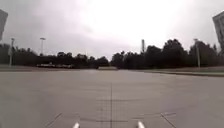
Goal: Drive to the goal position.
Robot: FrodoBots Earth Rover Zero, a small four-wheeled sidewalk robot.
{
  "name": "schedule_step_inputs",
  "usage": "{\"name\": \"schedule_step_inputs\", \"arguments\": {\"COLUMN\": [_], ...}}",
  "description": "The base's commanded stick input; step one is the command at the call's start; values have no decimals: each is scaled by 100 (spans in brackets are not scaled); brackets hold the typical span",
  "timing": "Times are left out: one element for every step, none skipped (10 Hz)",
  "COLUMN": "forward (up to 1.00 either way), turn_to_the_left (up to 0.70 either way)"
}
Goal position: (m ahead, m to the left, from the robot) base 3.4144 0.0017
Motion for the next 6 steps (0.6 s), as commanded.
{"name": "schedule_step_inputs", "arguments": {"forward": [85,85,85,85,85,85], "turn_to_the_left": [0,0,0,0,0,0]}}
